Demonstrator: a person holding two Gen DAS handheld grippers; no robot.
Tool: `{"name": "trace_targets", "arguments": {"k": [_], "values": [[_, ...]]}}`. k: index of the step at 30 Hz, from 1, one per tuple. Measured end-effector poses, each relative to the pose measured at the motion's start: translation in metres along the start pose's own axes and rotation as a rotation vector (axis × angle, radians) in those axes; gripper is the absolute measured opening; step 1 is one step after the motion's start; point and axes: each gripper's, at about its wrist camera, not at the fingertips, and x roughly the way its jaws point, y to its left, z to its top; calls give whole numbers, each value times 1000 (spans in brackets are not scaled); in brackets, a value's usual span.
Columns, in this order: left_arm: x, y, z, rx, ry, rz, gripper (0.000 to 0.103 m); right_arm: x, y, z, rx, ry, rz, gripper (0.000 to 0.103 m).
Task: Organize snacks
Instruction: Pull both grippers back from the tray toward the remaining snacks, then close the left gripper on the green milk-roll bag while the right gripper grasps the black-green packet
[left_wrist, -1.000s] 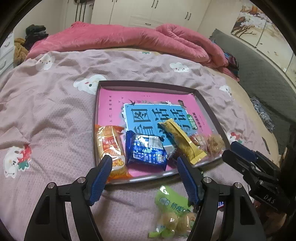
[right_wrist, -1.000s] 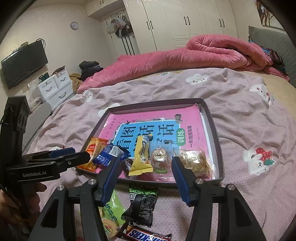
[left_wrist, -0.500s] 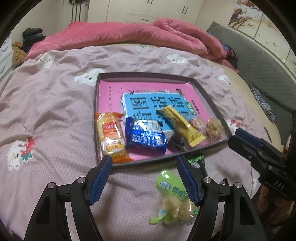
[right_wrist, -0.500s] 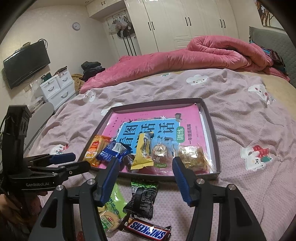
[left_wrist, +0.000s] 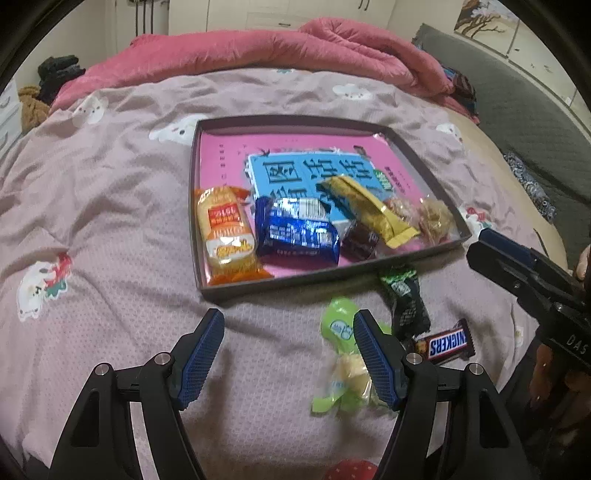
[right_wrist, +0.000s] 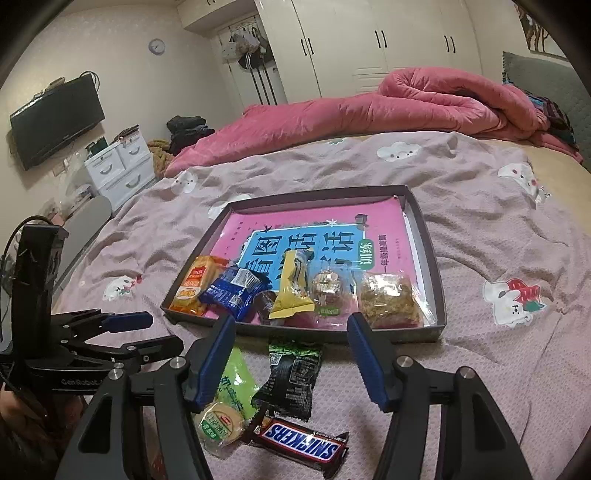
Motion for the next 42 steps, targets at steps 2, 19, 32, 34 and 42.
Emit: {"name": "trace_targets", "arguments": {"k": [2, 19, 32, 34, 42], "values": [[1, 0, -2, 2, 6, 3, 74, 0, 1, -1, -2, 1, 2, 62], [15, -10, -17, 31, 86, -31, 74, 10, 1, -13, 0, 70, 4, 65], [20, -18, -22, 60, 112, -33, 74, 17, 2, -19, -1, 108, 5, 65], [21, -19, -23, 62, 117, -35, 74, 18, 1, -19, 1, 115, 7, 66], [25, -22, -25, 71, 133, -38, 74, 25, 0, -24, 9, 145, 3, 67]]}}
